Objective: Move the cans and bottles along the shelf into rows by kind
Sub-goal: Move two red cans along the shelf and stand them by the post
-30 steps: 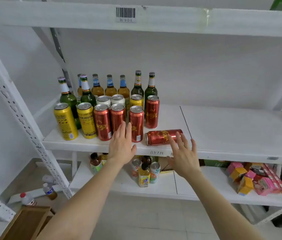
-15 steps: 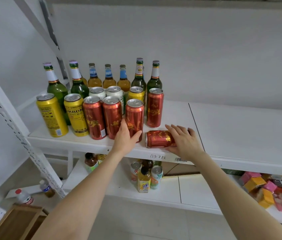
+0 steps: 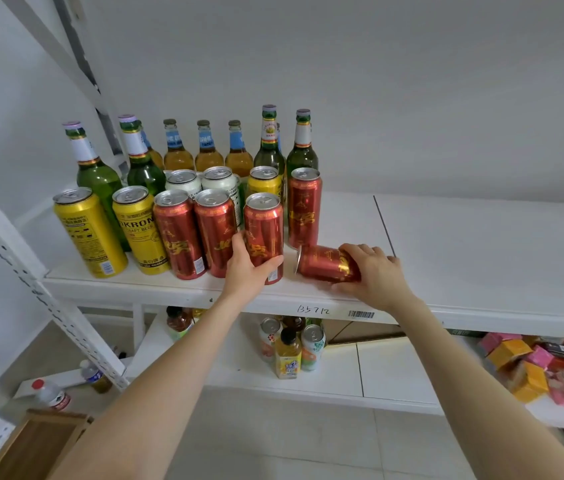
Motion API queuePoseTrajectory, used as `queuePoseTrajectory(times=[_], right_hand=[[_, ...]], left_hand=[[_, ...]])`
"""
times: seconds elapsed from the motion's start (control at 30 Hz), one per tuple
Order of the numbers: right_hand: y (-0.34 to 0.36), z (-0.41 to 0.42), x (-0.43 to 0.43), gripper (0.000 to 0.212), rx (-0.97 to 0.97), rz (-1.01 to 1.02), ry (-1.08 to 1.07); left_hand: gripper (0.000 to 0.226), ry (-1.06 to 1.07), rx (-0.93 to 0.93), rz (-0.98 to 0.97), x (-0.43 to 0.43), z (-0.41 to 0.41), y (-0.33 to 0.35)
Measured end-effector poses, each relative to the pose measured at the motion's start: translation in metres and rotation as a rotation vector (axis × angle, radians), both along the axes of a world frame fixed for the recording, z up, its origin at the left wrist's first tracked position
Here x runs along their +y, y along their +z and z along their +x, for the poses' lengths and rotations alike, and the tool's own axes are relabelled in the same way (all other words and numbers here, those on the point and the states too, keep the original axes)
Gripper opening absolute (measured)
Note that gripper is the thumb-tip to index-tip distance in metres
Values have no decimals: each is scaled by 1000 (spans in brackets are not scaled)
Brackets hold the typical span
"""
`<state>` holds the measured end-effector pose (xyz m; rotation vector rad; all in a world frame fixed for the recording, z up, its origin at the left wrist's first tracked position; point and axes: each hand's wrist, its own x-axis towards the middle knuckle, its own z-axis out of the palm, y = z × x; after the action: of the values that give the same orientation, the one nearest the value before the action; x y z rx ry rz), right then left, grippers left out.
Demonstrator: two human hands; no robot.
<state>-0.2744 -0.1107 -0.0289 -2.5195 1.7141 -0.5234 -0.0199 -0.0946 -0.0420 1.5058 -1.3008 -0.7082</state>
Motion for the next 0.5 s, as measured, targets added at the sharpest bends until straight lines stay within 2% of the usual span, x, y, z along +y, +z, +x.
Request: queuePoseTrajectory(times=[0.1, 0.17, 0.23, 0.33, 0.5], right_hand=[[8, -6, 6, 63, -474, 152, -36], [13, -4, 14, 59, -834, 300, -102], [12, 1, 22, 58, -1112, 434, -169], [15, 8, 33, 67, -1353, 576, -242], [16, 14, 45, 57, -1506, 610, -334]], left_hand=[[74, -19, 45, 23, 6, 0, 5], [73, -38, 69, 44, 11, 0, 11], [72, -63, 100, 64, 15, 1, 17], [73, -98, 145, 108, 21, 4, 29], [67, -175, 185, 166, 27, 6, 44]])
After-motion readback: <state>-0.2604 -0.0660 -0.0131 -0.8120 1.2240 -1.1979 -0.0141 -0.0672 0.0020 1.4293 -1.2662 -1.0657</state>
